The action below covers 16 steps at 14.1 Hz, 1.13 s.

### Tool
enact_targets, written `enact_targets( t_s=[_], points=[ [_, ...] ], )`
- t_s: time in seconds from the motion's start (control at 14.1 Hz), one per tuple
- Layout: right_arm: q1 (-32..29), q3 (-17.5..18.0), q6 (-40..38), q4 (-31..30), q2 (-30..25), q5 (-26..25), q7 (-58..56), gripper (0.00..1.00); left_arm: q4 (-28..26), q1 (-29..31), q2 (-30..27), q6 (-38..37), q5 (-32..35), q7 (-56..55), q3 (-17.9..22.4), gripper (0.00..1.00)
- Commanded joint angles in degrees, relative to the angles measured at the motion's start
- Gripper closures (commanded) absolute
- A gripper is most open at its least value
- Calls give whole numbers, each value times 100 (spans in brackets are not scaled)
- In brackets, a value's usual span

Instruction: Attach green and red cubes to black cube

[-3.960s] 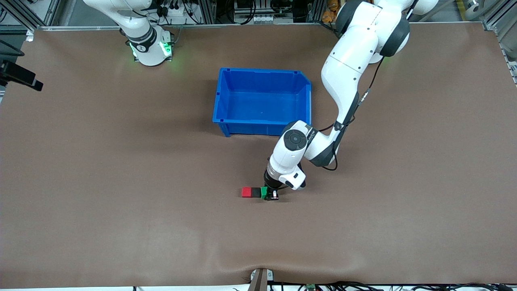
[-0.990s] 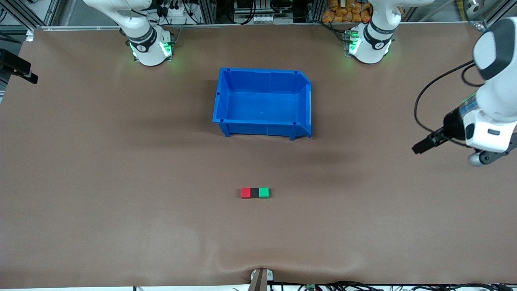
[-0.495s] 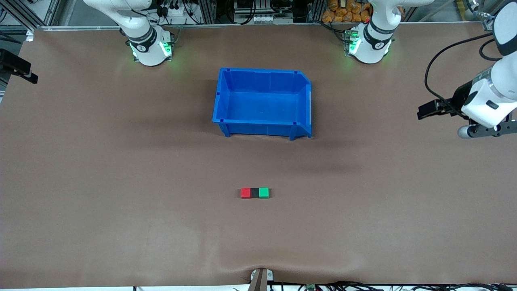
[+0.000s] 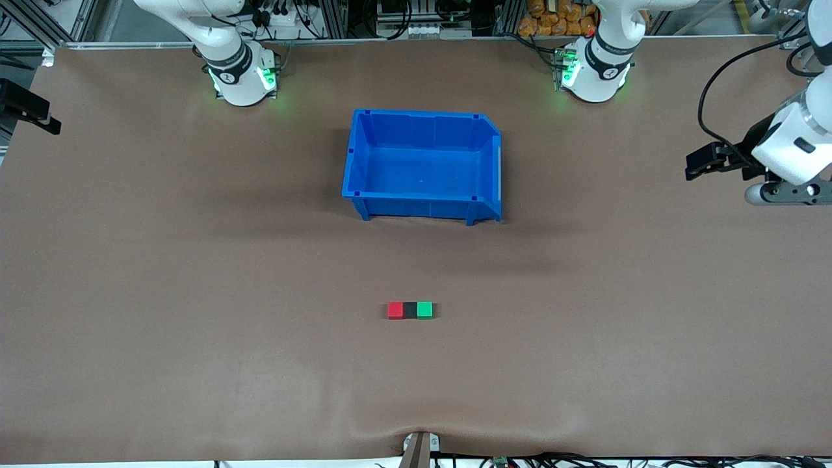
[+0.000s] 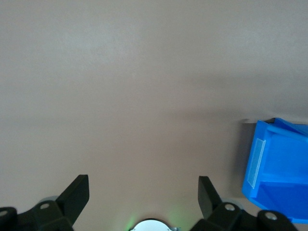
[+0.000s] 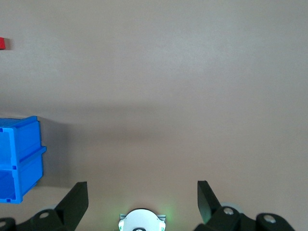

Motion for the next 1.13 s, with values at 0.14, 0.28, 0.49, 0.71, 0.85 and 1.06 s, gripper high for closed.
enact_targets(
  t_s=[0.14,0.28,0.49,0.71,0.85,1.06],
  points=[
    [-88,42,-6,-103,-118,-13,-84,0,105,264,-181,-160,-69,194,-43,0],
    [-97,33,-6,-103,-118,-22,-84,0,141,264,-190,-160,-158,203,-52,0],
    [-97,42,29,-103,-109,-22,-84,0,150,273,-190,-160,-97,867,-35,0],
    [-88,42,12,-103,-109,-13,-84,0,229,229,-181,-160,-79,950,-52,0],
    [-97,42,12,-103,-109,-13,-84,0,264,229,-181,-160,-79,950,-52,0],
    [-79,42,64,-103,-100,-13,-84,0,352,229,-181,-160,-88,950,-52,0]
  ],
)
